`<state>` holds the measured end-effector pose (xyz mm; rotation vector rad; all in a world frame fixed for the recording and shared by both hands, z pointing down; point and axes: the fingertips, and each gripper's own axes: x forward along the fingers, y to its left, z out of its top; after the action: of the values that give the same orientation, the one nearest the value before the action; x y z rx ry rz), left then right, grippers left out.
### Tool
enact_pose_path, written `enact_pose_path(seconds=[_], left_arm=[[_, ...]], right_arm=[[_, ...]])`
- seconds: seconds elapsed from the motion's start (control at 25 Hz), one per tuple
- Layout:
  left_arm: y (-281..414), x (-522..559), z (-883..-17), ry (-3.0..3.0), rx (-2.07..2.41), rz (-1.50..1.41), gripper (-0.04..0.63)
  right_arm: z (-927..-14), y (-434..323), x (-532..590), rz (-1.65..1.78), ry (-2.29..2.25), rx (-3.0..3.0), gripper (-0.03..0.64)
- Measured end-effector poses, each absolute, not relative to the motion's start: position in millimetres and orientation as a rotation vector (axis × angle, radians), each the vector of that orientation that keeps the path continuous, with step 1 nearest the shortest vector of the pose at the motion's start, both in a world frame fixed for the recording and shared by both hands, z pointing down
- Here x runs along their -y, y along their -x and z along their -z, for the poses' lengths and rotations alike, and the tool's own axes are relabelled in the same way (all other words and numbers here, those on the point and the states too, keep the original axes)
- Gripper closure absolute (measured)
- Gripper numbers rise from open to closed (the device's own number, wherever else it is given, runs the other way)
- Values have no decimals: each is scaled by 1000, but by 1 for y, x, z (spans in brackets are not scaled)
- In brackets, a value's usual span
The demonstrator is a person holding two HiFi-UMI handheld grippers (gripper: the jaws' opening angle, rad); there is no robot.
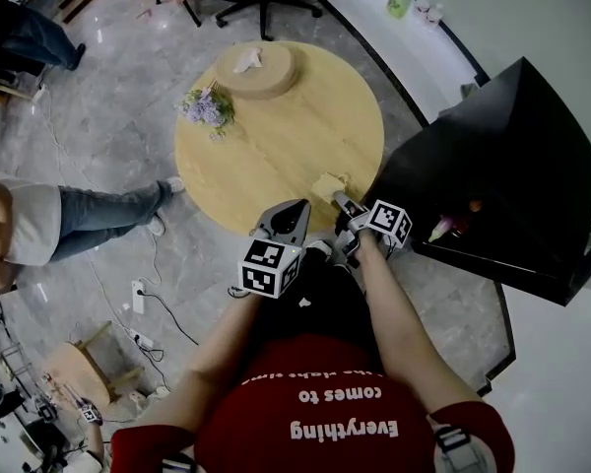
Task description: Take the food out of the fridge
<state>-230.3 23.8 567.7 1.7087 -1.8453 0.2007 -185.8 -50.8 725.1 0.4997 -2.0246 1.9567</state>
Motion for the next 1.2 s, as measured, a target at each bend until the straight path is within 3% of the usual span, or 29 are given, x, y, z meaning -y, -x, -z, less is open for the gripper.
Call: enact_pose_path(seconds=[0.4,0.52,0.64,0.72,0.76,0.8,0.84,1.2], left_arm=[[229,-16,-581,-1712,1823,-250,594],[227,-16,-581,-1713,1810,-260,594],[227,-16,-582,-1712,1811,-268,594],[227,-15,-580,-1709,1809,-268,594],[227,-15,-579,-1710,1808,-265,594],[227,-14,-579,-1712,1808,-262,594],[227,-13,-578,-1715,1806,-262,594],[215,-4,-572,-1746,1791,-281,594]], right_arm=[[-749,179,48,-1667,-600,1907,574],[-743,179,47,-1618,-597,1907,488],[-738,167,49,-1540,-662,1891,479],[-732,156,51,-1498,-725,1884,482],[-726,153,51,-1490,-740,1893,507],[-720,152,50,-1497,-735,1910,581],[-713,154,48,-1516,-711,1930,600],[-682,170,29,-1575,-517,1997,606]])
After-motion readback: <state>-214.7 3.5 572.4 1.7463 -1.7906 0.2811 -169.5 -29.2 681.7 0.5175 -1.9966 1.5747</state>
